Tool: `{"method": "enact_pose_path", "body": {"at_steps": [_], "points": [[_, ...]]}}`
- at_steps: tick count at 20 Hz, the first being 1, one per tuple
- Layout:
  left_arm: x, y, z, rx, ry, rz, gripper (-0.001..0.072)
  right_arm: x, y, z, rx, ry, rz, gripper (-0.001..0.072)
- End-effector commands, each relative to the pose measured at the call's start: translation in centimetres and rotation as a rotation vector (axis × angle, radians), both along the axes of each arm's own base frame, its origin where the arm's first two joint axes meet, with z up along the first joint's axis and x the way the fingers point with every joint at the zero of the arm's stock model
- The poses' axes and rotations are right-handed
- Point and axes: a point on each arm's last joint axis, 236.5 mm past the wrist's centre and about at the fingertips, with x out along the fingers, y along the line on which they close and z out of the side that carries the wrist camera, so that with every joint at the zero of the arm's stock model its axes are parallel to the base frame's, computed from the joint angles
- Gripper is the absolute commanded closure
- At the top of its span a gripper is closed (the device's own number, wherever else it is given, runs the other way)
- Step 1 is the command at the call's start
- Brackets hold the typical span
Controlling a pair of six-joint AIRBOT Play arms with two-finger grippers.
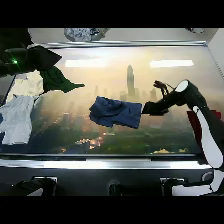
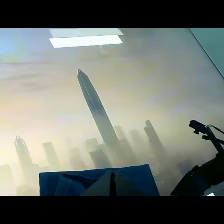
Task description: Fold the shirts.
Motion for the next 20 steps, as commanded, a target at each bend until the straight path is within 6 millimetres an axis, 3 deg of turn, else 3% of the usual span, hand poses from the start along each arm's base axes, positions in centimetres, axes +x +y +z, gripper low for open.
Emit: {"method": "enact_pose_path", "body": {"at_steps": [1, 3, 5, 7, 10, 12, 14, 15, 17, 20], "points": [[0.1, 0.0, -0.8, 0.006, 0.015, 0.000, 0.0670, 0.5, 1.4, -3.6, 0.118, -0.002, -0.198, 0.0090], [0.1, 0.0, -0.8, 0.005, 0.015, 0.000, 0.0669, 0.5, 3.5, -4.6, 0.178, 0.009, -0.191, 0.0128], [0.1, 0.0, -0.8, 0.005, 0.015, 0.000, 0.0669, 1.0, 5.8, -4.2, 0.256, -0.010, -0.174, 0.0259], [0.1, 0.0, -0.8, 0.005, 0.015, 0.000, 0.0669, 1.9, 7.2, -1.9, 0.364, -0.064, -0.146, 0.0662], [0.2, 0.0, -0.8, 0.004, 0.012, 0.003, 0.0669, 3.9, 6.3, 5.0, 0.443, -0.187, 0.007, 0.0673], [0.3, 0.0, -0.8, 0.005, 0.013, 0.002, 0.0669, 6.1, 3.8, 11.4, 0.433, -0.294, 0.027, 0.0674], [0.5, 0.0, -1.1, 0.022, 0.007, -0.008, 0.0669, 8.3, -0.6, 18.1, 0.353, -0.413, -0.031, 0.0674], [0.6, -0.1, -1.3, 0.023, 0.010, -0.008, 0.0669, 8.6, -3.0, 20.3, 0.307, -0.448, -0.065, 0.0674], [0.8, -0.1, -1.6, 0.027, 0.015, -0.010, 0.0669, 8.2, -8.2, 23.2, 0.244, -0.471, -0.135, 0.0674], [1.0, -0.1, -1.8, 0.038, 0.013, -0.017, 0.0669, 6.0, -16.1, 24.5, 0.174, -0.455, -0.252, 0.0674]]}}
